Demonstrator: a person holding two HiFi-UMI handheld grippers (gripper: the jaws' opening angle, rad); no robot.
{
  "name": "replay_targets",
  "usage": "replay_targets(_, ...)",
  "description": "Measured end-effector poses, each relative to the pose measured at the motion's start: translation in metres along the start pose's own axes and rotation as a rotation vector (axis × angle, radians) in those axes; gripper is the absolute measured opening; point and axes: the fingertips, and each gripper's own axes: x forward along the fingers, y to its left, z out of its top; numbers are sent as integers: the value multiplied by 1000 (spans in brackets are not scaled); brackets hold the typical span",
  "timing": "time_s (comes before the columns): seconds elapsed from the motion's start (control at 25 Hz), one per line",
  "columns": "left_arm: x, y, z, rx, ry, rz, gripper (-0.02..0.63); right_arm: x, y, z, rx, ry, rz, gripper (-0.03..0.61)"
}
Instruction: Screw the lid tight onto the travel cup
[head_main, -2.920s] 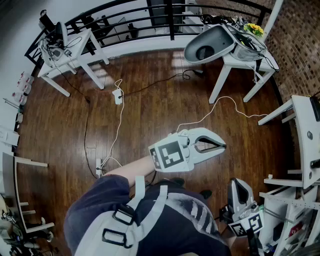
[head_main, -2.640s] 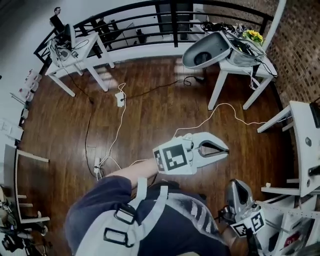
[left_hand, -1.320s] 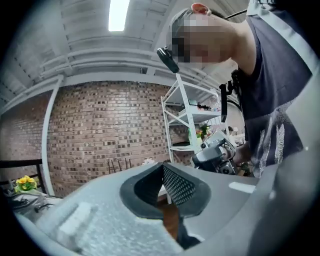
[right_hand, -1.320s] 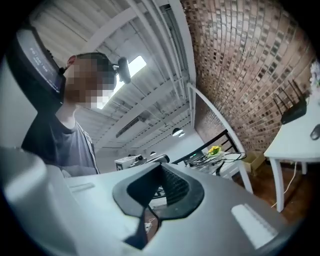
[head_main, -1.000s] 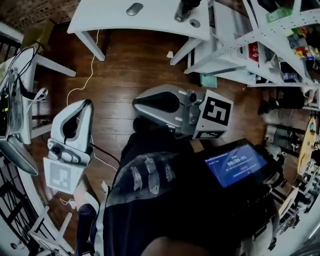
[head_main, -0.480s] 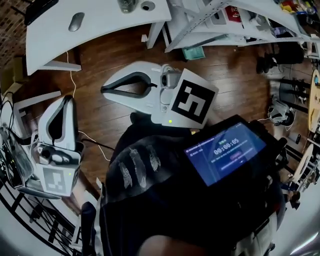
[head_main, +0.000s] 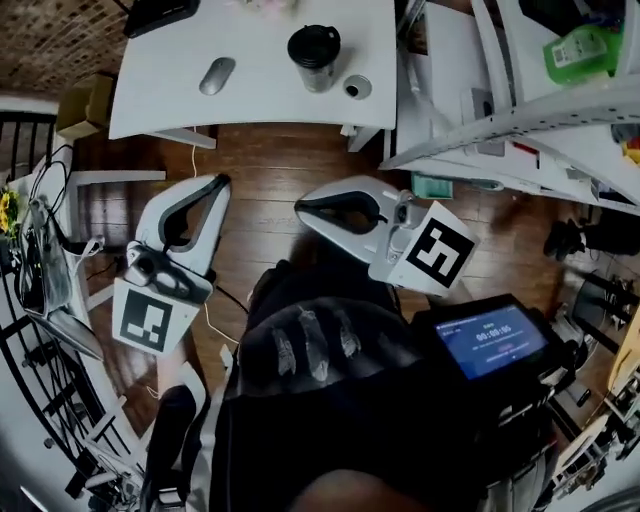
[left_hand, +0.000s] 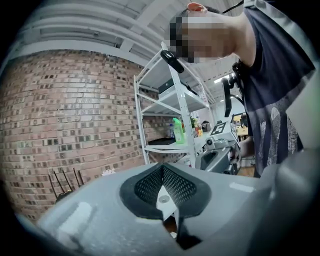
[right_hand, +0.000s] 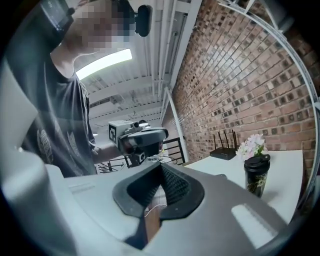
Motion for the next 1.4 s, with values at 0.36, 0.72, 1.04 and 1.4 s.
replay_targets(0.36,18,31,-6,21,22,23,3,1,-41,5,-12,26,-93,6)
replay_targets(0.72,46,83,-26,-27,-77,-69,3,26,-87,15,-45,64,-219,6)
replay_targets(1.04,78,138,-40,-53,-113,-213,3,71,-132,28,-1,108,-332,6)
replay_targets(1.4,125,156,-63,-31,-63,-424,76,81,-164,27,37,138,-477,6)
